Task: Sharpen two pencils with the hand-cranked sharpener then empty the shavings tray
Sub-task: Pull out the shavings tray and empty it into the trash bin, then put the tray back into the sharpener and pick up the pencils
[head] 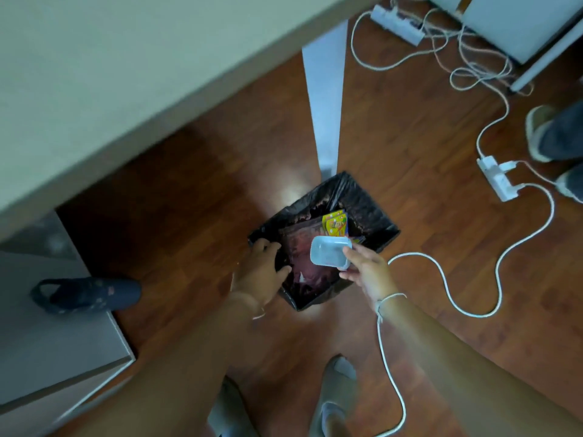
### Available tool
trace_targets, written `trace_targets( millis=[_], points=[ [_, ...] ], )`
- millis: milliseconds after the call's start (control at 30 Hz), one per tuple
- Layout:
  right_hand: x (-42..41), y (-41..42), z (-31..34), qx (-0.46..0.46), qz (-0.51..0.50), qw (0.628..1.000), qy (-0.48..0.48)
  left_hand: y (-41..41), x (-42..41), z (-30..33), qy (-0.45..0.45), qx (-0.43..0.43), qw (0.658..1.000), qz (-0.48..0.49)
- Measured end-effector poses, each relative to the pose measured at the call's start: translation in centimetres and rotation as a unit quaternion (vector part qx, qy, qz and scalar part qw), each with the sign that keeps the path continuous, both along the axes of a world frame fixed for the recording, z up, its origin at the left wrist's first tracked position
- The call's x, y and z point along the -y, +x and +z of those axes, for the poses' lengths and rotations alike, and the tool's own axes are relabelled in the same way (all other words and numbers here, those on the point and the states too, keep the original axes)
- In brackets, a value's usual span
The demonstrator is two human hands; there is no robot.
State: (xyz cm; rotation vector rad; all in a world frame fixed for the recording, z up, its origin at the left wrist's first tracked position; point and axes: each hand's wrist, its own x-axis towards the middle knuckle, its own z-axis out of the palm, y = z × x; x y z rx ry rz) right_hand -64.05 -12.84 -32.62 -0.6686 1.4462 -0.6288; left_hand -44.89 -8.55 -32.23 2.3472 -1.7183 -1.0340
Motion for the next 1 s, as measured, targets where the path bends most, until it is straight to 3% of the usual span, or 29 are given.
trace_targets(
  millis=[167, 333, 600, 800, 1000],
  points=[
    [2.3, 1.1, 9.4, 0.09, -0.058, 0.994, 0.006, 0.3, 2.4, 10.0, -0.07, -0.016, 0.997, -0.026],
    [5.3, 2.2, 20.4, 0.142, -0.029, 0.988, -0.044, 1.9, 4.1, 21.6, -0.163, 0.015, 0.985, -0.046],
    [7.9, 7.4, 37.6, 0.217, 0.065, 0.967, -0.115, 7.1, 3.1, 38.8, -0.283, 0.07, 0.956, 0.035],
    [6.3, 13.3, 43.4, 0.242, 0.165, 0.948, -0.125, 12.9, -1.5, 44.3, -0.306, 0.09, 0.94, 0.119],
    [4.1, 20.7, 43.0, 0.224, 0.25, 0.936, -0.103, 20.1, -5.5, 44.3, -0.292, 0.099, 0.932, 0.19]
  ],
)
